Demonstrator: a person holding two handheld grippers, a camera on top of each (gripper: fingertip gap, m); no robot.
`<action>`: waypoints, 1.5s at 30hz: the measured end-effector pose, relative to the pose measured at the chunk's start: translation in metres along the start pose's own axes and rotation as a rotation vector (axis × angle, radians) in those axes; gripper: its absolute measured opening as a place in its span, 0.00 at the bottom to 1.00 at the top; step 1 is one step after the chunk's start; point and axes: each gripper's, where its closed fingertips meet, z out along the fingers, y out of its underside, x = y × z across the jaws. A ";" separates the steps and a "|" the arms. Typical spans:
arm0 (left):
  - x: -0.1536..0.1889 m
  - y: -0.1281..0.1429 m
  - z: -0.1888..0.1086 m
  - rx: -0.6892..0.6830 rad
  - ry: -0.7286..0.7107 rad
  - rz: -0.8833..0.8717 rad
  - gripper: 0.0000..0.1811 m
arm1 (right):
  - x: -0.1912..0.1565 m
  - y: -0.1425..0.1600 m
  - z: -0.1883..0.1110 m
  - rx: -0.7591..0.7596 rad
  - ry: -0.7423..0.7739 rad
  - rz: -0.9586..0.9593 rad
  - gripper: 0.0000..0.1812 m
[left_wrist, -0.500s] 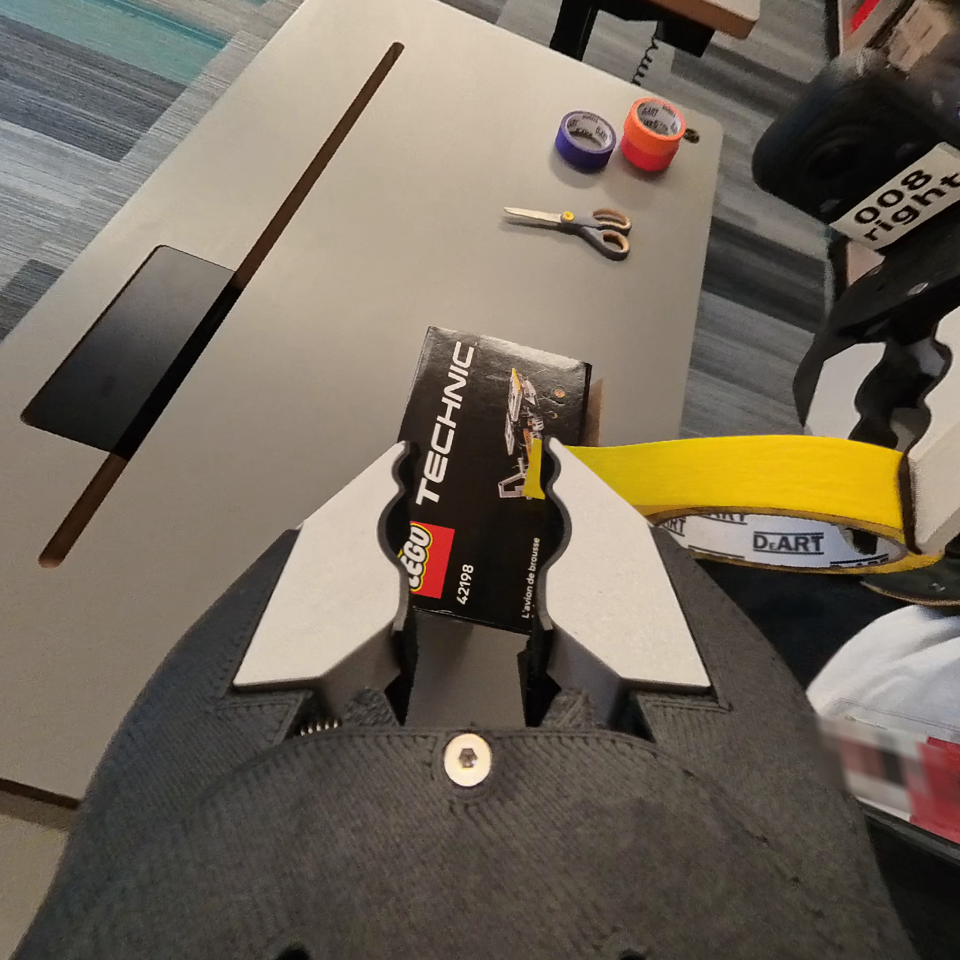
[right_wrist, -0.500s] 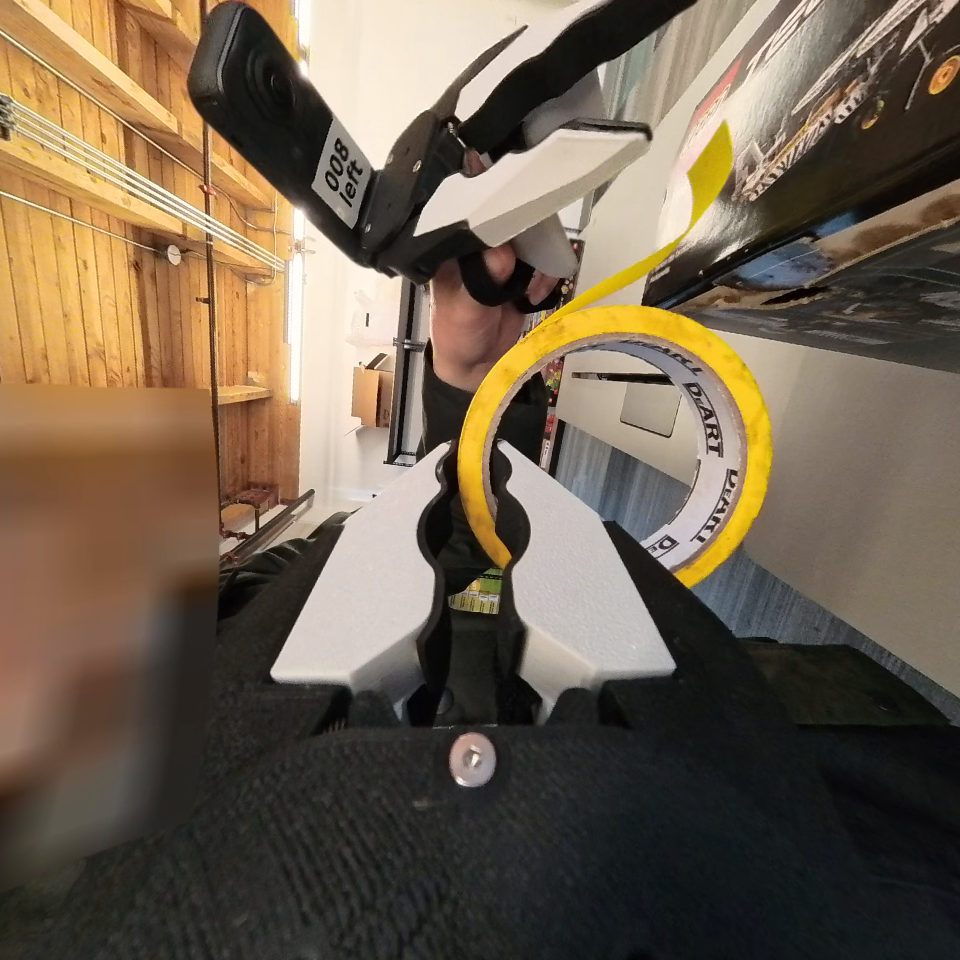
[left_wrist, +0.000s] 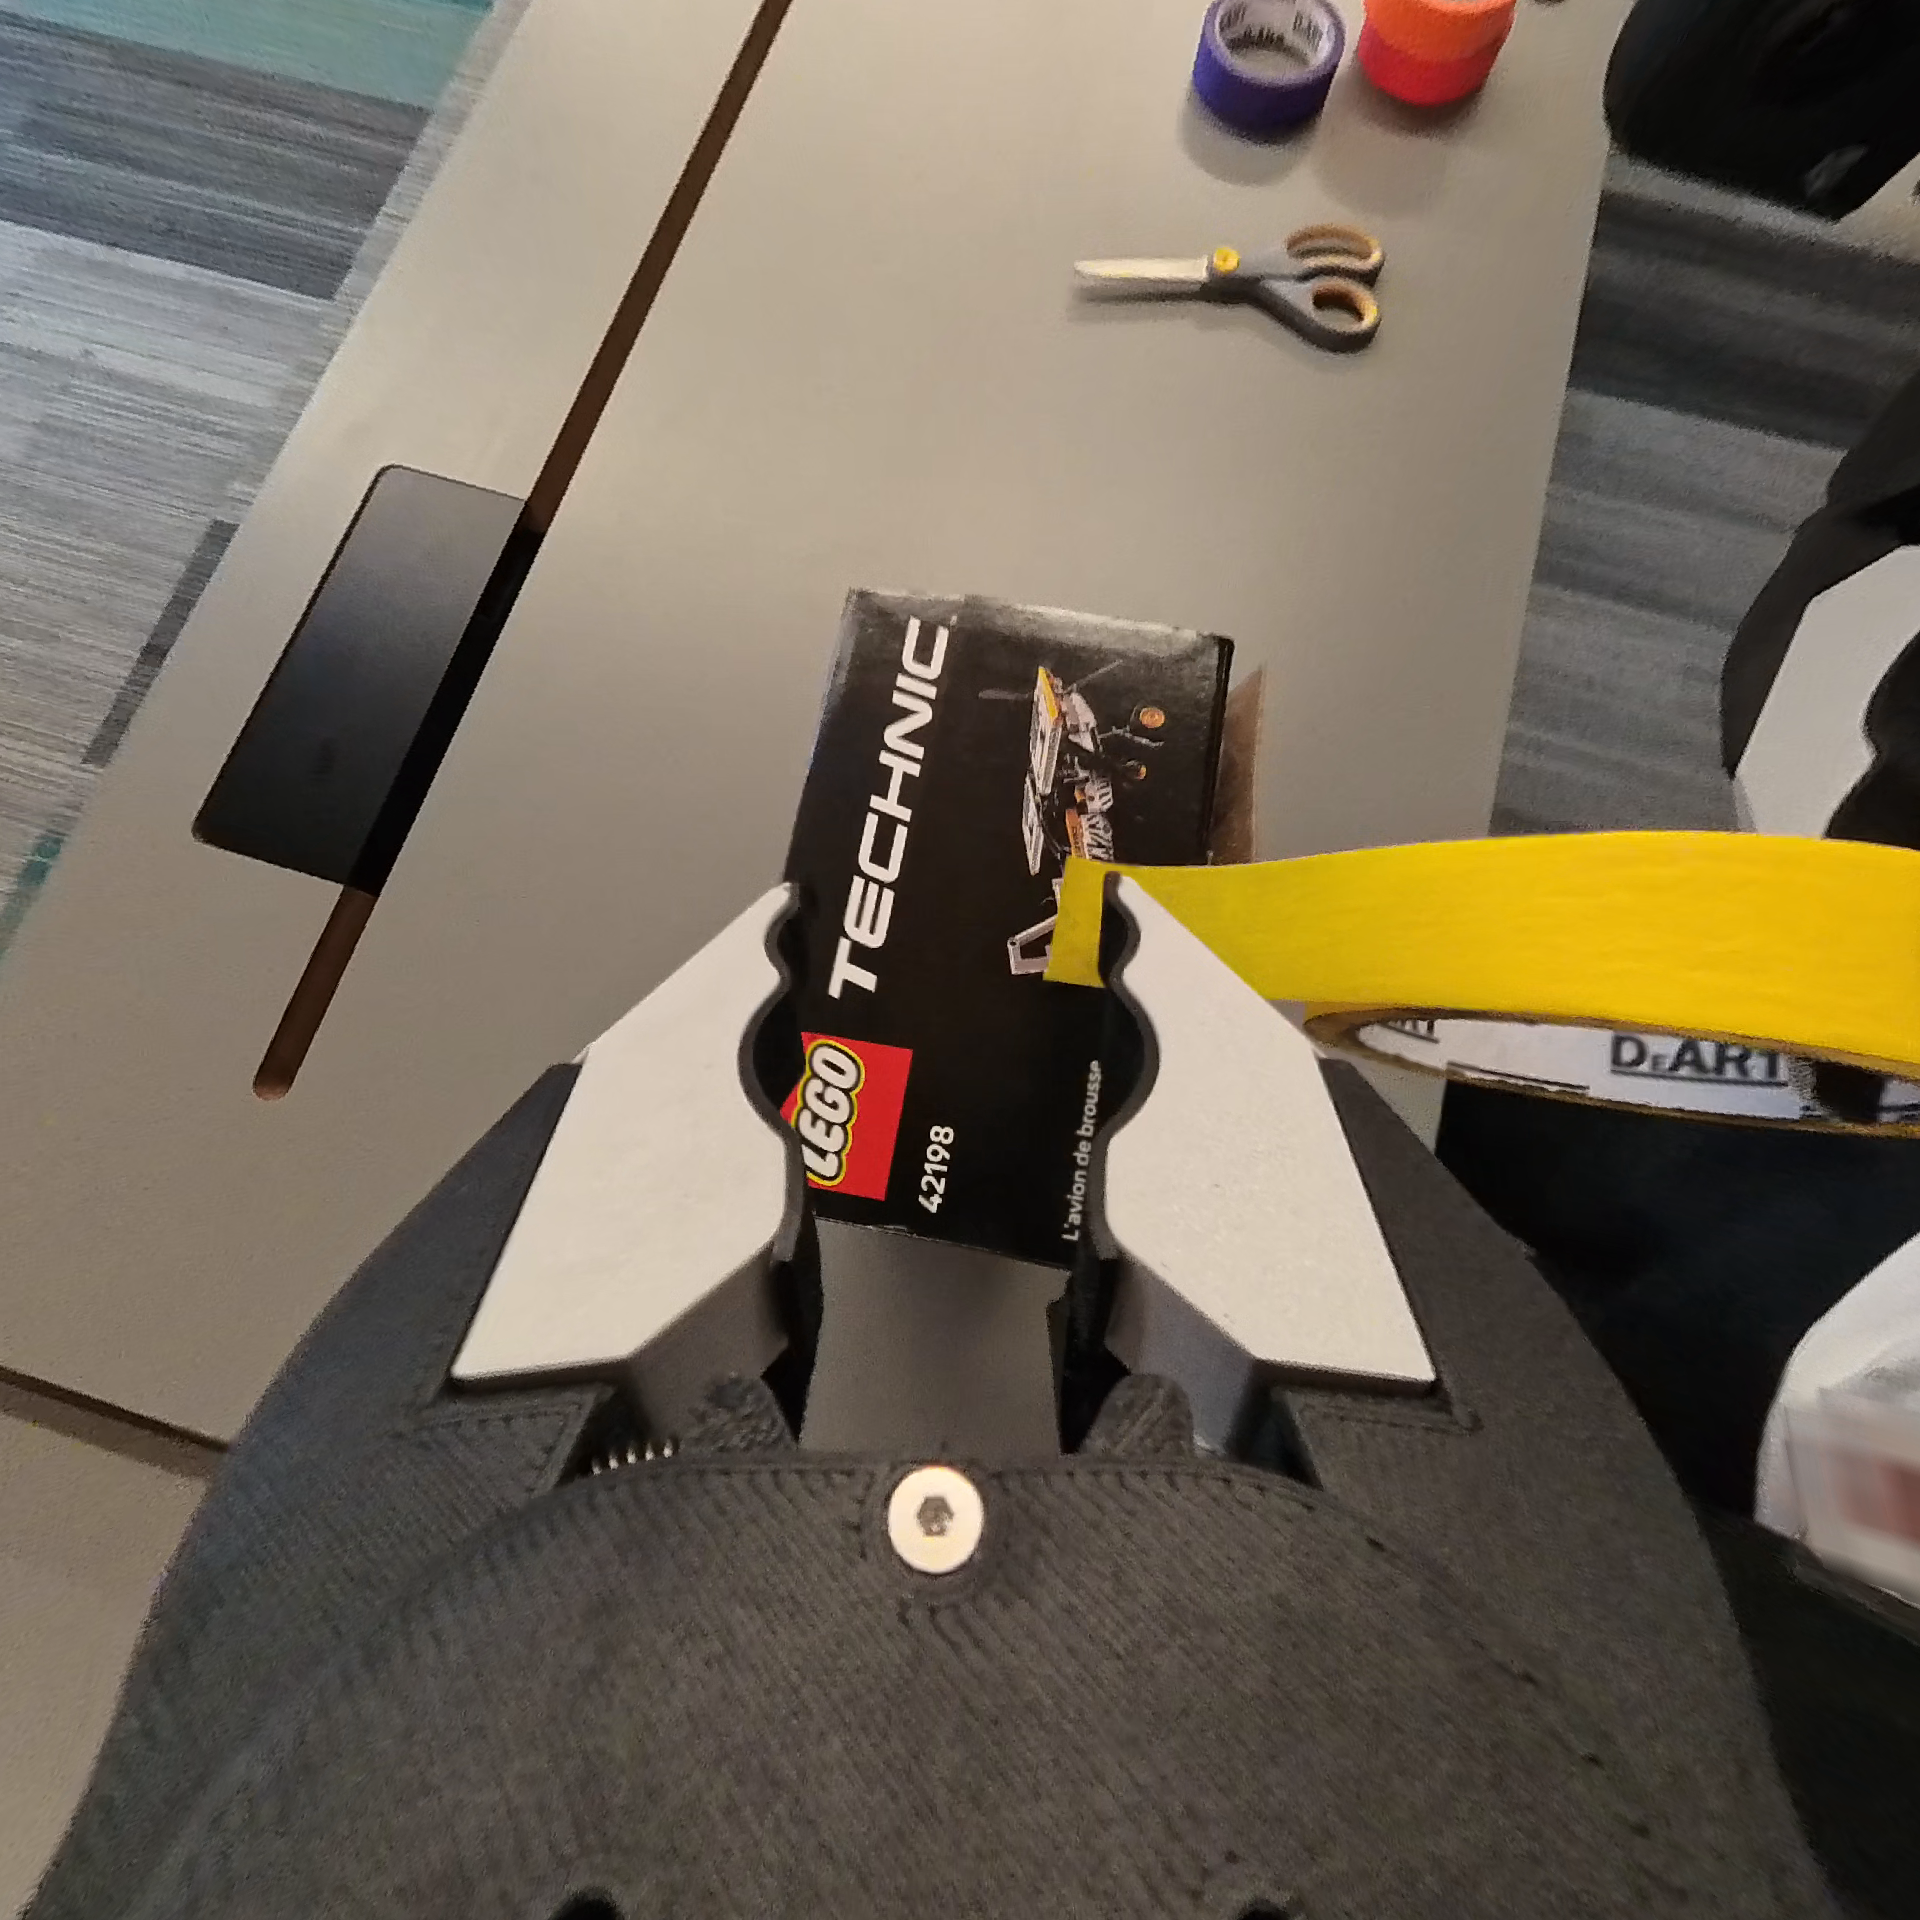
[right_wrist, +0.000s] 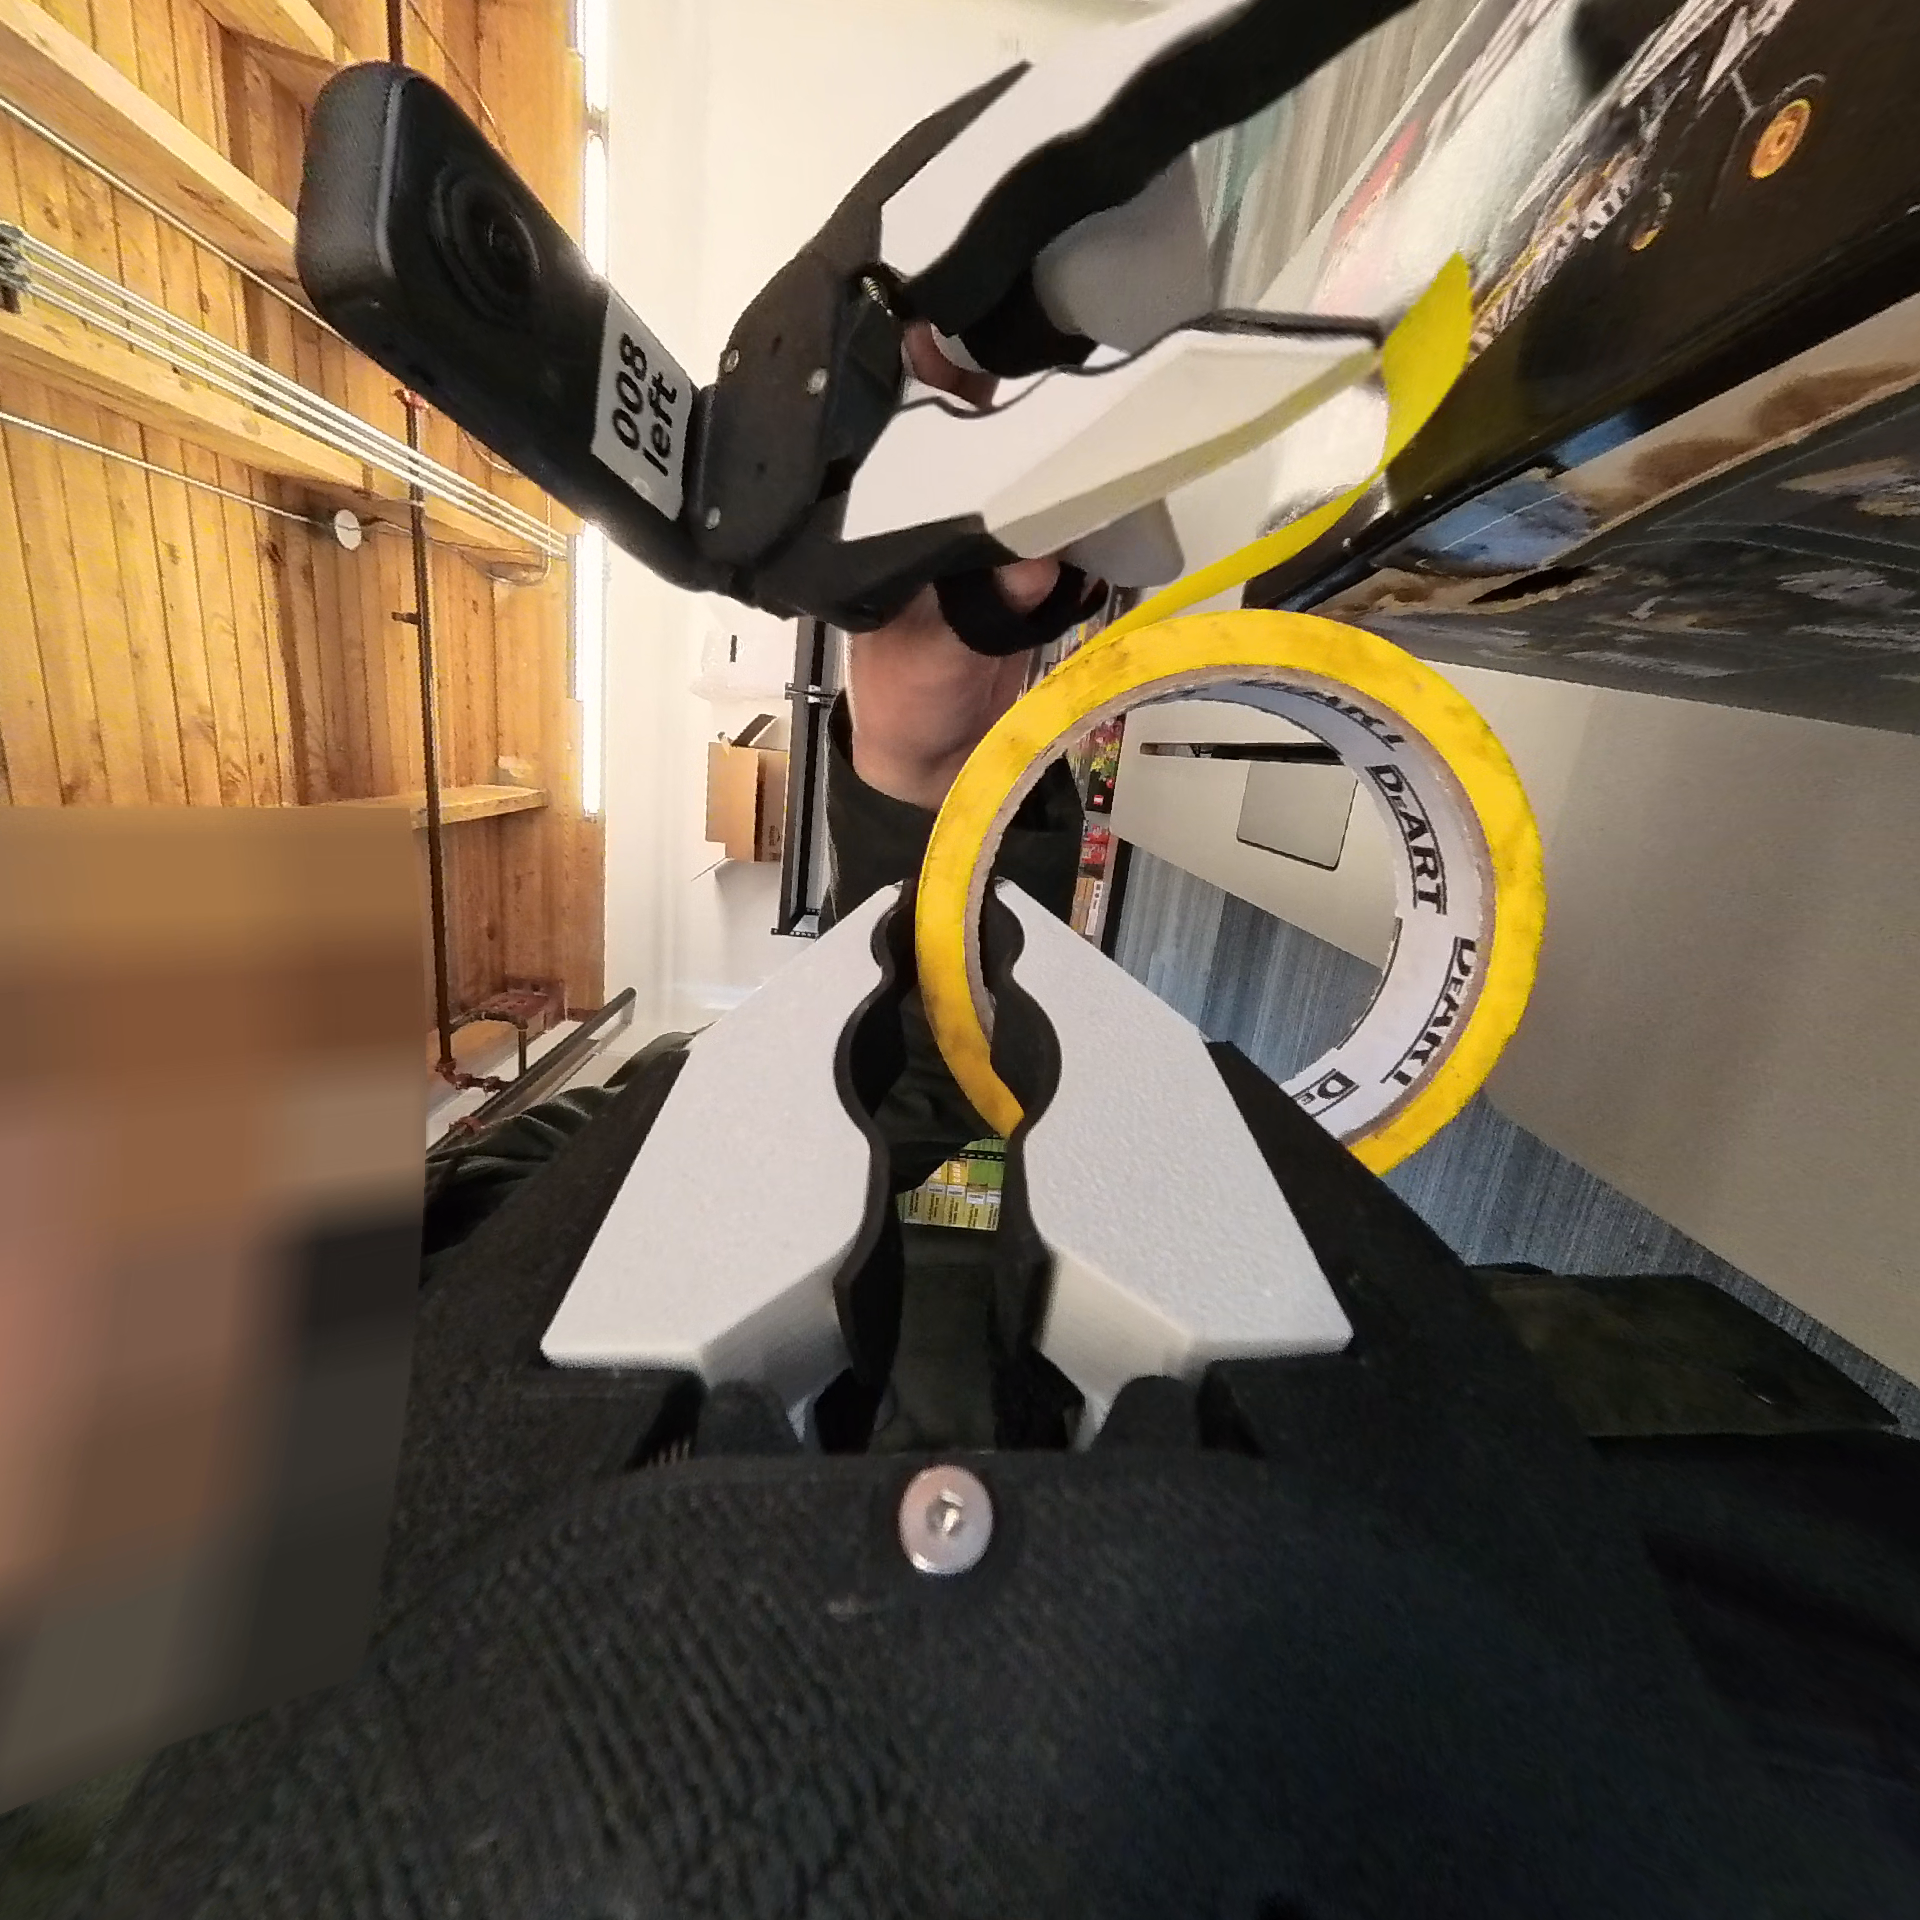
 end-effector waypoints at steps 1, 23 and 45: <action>0.000 0.005 0.003 -0.030 -0.007 0.015 0.29 | 0.001 0.000 0.000 0.001 0.001 0.001 0.05; -0.007 0.009 0.010 -0.043 -0.002 -0.034 0.33 | 0.026 0.009 -0.005 0.002 0.033 0.041 0.05; 0.059 -0.009 -0.001 0.040 0.708 -0.843 0.00 | 0.031 0.001 -0.004 0.010 0.030 0.034 0.05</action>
